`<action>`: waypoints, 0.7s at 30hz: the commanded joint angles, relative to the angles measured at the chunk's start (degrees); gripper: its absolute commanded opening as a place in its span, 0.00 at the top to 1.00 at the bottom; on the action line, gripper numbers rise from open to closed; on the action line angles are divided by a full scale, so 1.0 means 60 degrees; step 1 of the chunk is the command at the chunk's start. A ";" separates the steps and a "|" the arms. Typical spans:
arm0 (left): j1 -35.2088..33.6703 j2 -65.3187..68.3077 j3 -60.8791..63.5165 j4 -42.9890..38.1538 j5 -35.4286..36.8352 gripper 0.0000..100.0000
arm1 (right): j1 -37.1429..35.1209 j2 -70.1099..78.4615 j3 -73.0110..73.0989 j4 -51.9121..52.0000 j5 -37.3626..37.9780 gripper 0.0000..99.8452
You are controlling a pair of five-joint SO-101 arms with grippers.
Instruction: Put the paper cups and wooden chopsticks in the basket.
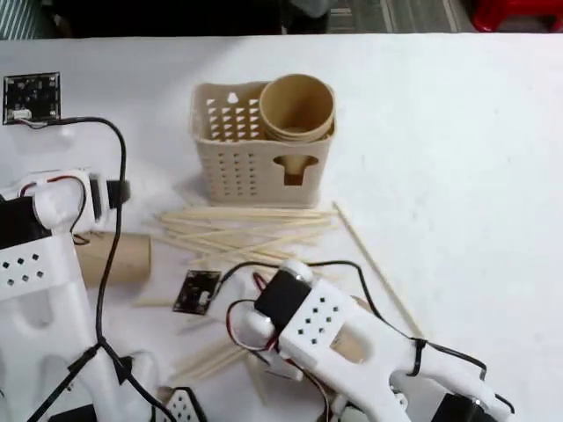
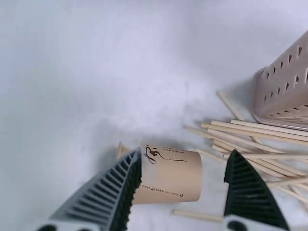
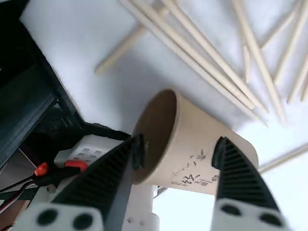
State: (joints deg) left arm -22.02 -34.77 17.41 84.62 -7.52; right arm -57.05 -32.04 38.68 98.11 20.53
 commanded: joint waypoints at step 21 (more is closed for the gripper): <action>-0.0022 -0.0271 -0.0044 -0.0161 -0.0044 0.72 | 0.1370 0.2029 0.0000 -0.0256 0.1582 0.87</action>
State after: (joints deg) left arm -22.02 -34.77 17.41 84.62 -7.52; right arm -49.85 -20.18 38.59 96.70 29.67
